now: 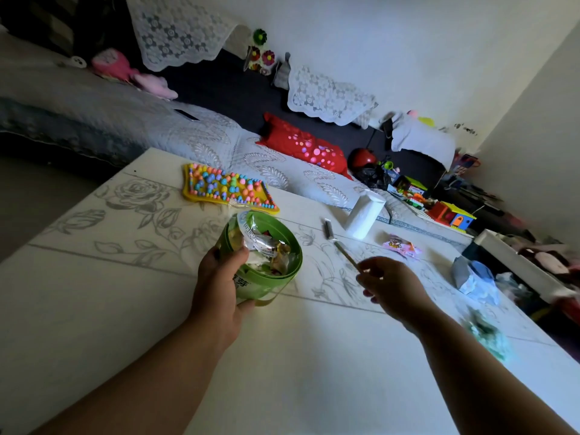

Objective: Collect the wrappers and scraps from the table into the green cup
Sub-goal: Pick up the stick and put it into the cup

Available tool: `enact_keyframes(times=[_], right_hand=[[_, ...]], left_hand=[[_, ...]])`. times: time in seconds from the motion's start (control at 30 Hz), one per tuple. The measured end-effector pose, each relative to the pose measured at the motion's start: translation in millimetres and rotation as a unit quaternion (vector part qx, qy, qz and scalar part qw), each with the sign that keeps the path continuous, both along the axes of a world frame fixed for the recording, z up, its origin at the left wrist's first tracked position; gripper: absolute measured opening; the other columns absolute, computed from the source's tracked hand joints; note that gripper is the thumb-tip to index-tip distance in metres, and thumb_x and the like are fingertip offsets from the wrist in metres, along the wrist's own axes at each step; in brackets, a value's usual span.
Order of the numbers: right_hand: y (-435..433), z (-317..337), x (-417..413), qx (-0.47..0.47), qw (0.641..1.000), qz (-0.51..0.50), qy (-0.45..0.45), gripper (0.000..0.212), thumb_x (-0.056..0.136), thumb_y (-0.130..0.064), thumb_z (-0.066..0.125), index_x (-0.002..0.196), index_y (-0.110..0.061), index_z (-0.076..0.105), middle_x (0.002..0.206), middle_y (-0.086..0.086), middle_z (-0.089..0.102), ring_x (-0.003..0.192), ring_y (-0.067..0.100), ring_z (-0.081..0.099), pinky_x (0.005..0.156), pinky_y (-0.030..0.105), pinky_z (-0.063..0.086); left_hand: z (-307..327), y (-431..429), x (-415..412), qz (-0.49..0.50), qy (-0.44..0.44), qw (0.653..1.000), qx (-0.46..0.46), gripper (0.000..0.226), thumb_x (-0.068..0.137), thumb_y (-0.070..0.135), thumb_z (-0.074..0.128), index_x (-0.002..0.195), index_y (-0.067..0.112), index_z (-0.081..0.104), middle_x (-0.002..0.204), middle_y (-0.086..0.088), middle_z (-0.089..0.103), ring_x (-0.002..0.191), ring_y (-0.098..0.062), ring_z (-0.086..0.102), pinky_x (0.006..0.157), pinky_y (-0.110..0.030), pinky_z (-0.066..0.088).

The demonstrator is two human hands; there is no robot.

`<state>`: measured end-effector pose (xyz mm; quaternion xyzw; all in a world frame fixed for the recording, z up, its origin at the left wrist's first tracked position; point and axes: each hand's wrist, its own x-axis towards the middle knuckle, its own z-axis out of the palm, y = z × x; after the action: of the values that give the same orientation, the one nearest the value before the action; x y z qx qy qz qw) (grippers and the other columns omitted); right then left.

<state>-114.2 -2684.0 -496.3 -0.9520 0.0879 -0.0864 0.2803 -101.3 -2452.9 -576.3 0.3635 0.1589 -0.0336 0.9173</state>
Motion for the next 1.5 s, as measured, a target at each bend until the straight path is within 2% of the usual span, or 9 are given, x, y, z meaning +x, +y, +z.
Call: enact_keyframes(times=[0.1, 0.4, 0.6, 0.7, 0.77, 0.93, 1.13, 1.33, 1.5], right_hand=[[40.3, 46.4, 11.1, -0.037, 0.993, 0.115, -0.018, 0.012, 0.086, -0.015, 0.066, 0.097, -0.018, 0.068, 0.074, 0.000, 0.067, 0.050, -0.002, 0.061, 0.052, 0.014, 0.048], [124.5, 76.5, 53.3, -0.377, 0.883, 0.261, 0.103, 0.038, 0.073, -0.042, 0.076, 0.107, -0.030, 0.066, 0.077, -0.016, 0.048, 0.077, 0.007, 0.048, 0.061, 0.022, 0.035], [126.6, 77.2, 60.4, -0.392, 0.874, 0.257, 0.129, 0.046, 0.085, -0.049, 0.059, 0.126, -0.027, 0.058, 0.102, -0.010, 0.050, 0.101, 0.014, 0.049, 0.082, 0.026, 0.037], [122.6, 80.0, 57.5, -0.302, 0.915, 0.259, 0.059, 0.032, 0.100, -0.026, 0.041, 0.126, -0.017, 0.057, 0.108, -0.003, 0.063, 0.095, 0.002, 0.060, 0.084, 0.018, 0.044], [122.4, 79.5, 53.8, -0.067, 0.976, 0.208, -0.013, 0.023, 0.099, -0.021, 0.043, 0.109, -0.023, 0.064, 0.087, -0.001, 0.059, 0.069, 0.001, 0.057, 0.070, 0.018, 0.047], [121.1, 82.0, 48.1, 0.295, 0.924, 0.058, -0.237, 0.014, 0.092, -0.016, 0.056, 0.080, -0.023, 0.057, 0.080, 0.003, 0.062, 0.071, 0.014, 0.062, 0.067, 0.025, 0.047], [121.6, 42.2, 47.0, 0.358, 0.920, -0.019, -0.161, 0.008, 0.087, -0.014, 0.063, 0.083, -0.015, 0.056, 0.091, 0.012, 0.069, 0.074, 0.018, 0.066, 0.042, 0.009, 0.042], [126.7, 1.9, 52.8, 0.312, 0.942, -0.042, -0.116, 0.022, 0.087, -0.027, 0.055, 0.068, -0.018, 0.062, 0.071, -0.004, 0.070, 0.097, 0.025, 0.063, 0.091, 0.041, 0.049], [124.1, -8.9, 51.0, 0.306, 0.943, -0.079, -0.102, 0.023, 0.086, -0.024, 0.059, 0.063, -0.020, 0.063, 0.070, -0.004, 0.061, 0.074, 0.016, 0.053, 0.072, 0.033, 0.041]], left_hand=[[0.6, -2.1, 1.5, -0.004, 0.004, 1.000, -0.005, 0.038, 0.090, 0.024, 0.065, 0.127, 0.033, 0.060, 0.129, -0.002, 0.065, 0.121, -0.030, 0.060, 0.101, -0.057, 0.048], [2.2, 0.6, 3.5, -0.012, 0.015, 0.999, -0.043, 0.041, 0.089, 0.025, 0.067, 0.129, 0.035, 0.060, 0.132, 0.000, 0.063, 0.122, -0.028, 0.057, 0.093, -0.049, 0.045], [0.9, 5.4, 6.3, -0.020, 0.029, 0.997, -0.063, 0.043, 0.089, 0.026, 0.066, 0.130, 0.033, 0.059, 0.134, -0.001, 0.061, 0.123, -0.029, 0.055, 0.089, -0.049, 0.045], [-0.2, 8.0, 6.6, -0.020, 0.037, 0.997, -0.066, 0.044, 0.089, 0.027, 0.066, 0.131, 0.032, 0.058, 0.134, -0.002, 0.059, 0.124, -0.031, 0.054, 0.087, -0.049, 0.045], [-0.8, 8.8, 6.8, -0.019, 0.039, 0.997, -0.066, 0.044, 0.088, 0.027, 0.066, 0.132, 0.033, 0.058, 0.134, -0.003, 0.059, 0.124, -0.032, 0.053, 0.087, -0.048, 0.045], [-1.3, 10.0, 5.6, -0.022, 0.041, 0.998, -0.050, 0.044, 0.088, 0.029, 0.067, 0.131, 0.033, 0.058, 0.134, -0.003, 0.059, 0.122, -0.032, 0.055, 0.085, -0.046, 0.045], [-2.6, 13.4, 2.9, -0.038, 0.040, 0.998, -0.040, 0.046, 0.086, 0.031, 0.070, 0.130, 0.035, 0.059, 0.134, -0.004, 0.060, 0.122, -0.032, 0.056, 0.090, -0.047, 0.049], [-2.9, 14.1, 3.0, -0.056, 0.040, 0.997, -0.024, 0.047, 0.082, 0.033, 0.072, 0.128, 0.033, 0.062, 0.131, -0.007, 0.064, 0.118, -0.031, 0.060, 0.095, -0.048, 0.053], [-0.2, 18.5, 6.3, -0.069, 0.040, 0.996, 0.025, 0.040, 0.090, 0.037, 0.066, 0.129, 0.031, 0.060, 0.122, -0.007, 0.065, 0.099, -0.029, 0.063, 0.072, -0.034, 0.050]])
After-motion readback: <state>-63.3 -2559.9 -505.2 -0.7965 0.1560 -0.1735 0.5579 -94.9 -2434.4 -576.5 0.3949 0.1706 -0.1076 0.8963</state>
